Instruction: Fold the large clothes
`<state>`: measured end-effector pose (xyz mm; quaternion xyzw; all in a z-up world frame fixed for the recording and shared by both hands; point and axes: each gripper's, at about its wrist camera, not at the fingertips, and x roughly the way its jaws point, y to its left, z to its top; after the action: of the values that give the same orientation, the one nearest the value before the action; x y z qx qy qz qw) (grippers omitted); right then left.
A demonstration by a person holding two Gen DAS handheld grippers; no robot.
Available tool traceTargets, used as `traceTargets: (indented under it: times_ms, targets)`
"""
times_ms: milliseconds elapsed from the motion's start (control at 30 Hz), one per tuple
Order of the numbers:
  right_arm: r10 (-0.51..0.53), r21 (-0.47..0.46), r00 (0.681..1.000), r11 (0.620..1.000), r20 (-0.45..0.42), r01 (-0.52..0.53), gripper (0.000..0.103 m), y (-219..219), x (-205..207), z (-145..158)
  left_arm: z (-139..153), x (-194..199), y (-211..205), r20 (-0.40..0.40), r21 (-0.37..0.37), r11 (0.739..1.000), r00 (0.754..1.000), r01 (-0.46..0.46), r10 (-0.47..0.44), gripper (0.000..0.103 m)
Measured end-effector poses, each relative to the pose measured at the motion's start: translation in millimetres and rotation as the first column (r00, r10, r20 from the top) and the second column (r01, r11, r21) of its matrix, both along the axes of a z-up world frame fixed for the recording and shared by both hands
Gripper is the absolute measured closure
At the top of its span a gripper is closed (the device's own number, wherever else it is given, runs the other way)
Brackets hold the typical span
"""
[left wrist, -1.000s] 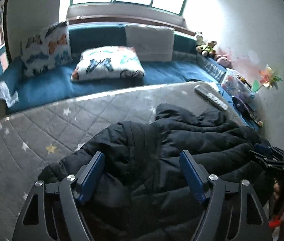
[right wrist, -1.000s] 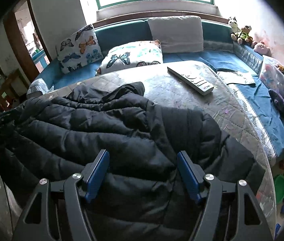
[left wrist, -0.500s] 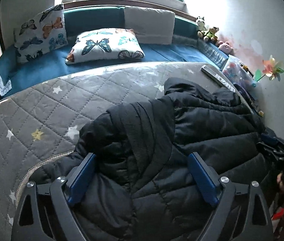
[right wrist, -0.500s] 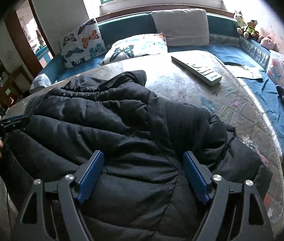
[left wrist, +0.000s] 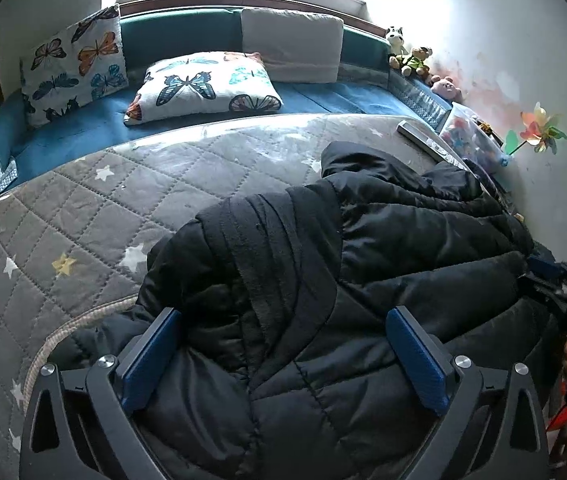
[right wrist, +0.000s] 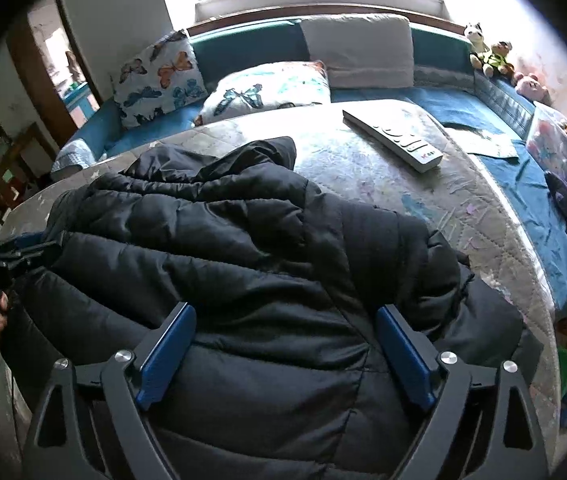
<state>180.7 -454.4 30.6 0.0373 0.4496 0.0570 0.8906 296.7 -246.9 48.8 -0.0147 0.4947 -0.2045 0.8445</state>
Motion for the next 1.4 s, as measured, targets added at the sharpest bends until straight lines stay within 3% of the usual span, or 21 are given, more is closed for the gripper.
traceTargets:
  times_ms: [167, 267, 433, 533, 633, 800, 967, 1133, 1300, 1400]
  targets:
    - [0.015, 0.013, 0.998, 1.000, 0.068, -0.016, 0.004, 15.0, 10.2, 25.8, -1.4, 0.9, 3.1, 0.002, 0.003, 1.000, 1.000, 0.001, -0.001, 0.000]
    - [0.035, 0.032, 0.997, 0.999, 0.067, -0.038, 0.004, 27.0, 27.5, 26.3, -2.6, 1.7, 3.1, 0.003, 0.013, 1.000, 1.000, 0.003, -0.003, 0.000]
    - [0.042, 0.019, 0.999, 0.999, -0.003, -0.042, 0.004, 46.1, 59.9, 4.7, -3.2, 2.4, 2.7, 0.003, 0.018, 1.000, 1.000, 0.004, -0.004, 0.000]
    - [0.034, 0.010, 0.994, 0.999, -0.100, -0.033, 0.001, 48.0, 75.7, -19.1, -4.4, 2.3, -0.1, 0.010, 0.042, 0.999, 1.000, 0.006, -0.006, 0.000]
    - [0.025, 0.014, 0.992, 1.000, -0.124, -0.024, 0.001, 45.4, 77.9, -18.7, -4.9, 0.5, -0.7, 0.021, 0.060, 0.998, 1.000, 0.005, -0.007, 0.000]
    - [0.049, -0.010, 0.997, 0.999, -0.067, -0.050, 0.001, 52.1, 37.9, 9.9, 9.4, -19.6, 2.4, 0.039, 0.087, 0.996, 0.999, 0.006, -0.009, 0.000]
    - [0.100, -0.026, 0.994, 0.995, -0.033, -0.101, 0.001, 60.2, -11.9, 24.1, 31.2, -66.4, -2.4, 0.120, 0.139, 0.990, 0.992, 0.031, -0.048, 0.000]
    - [0.117, -0.035, 0.991, 0.992, -0.068, -0.120, 0.001, 70.0, -38.4, 11.5, 29.4, -108.2, 1.6, 0.135, 0.143, 0.989, 0.989, 0.033, -0.052, 0.000]
    - [0.098, -0.095, 0.992, 0.990, -0.078, -0.105, 0.000, 75.5, -38.4, -19.4, 12.4, -123.0, 4.4, 0.114, 0.159, 0.987, 0.992, 0.026, -0.045, 0.000]
    - [0.110, -0.120, 0.991, 0.986, -0.071, -0.118, 0.000, 78.4, -39.4, -16.8, 9.4, -130.3, 5.8, 0.114, 0.177, 0.984, 0.992, 0.033, -0.054, 0.000]
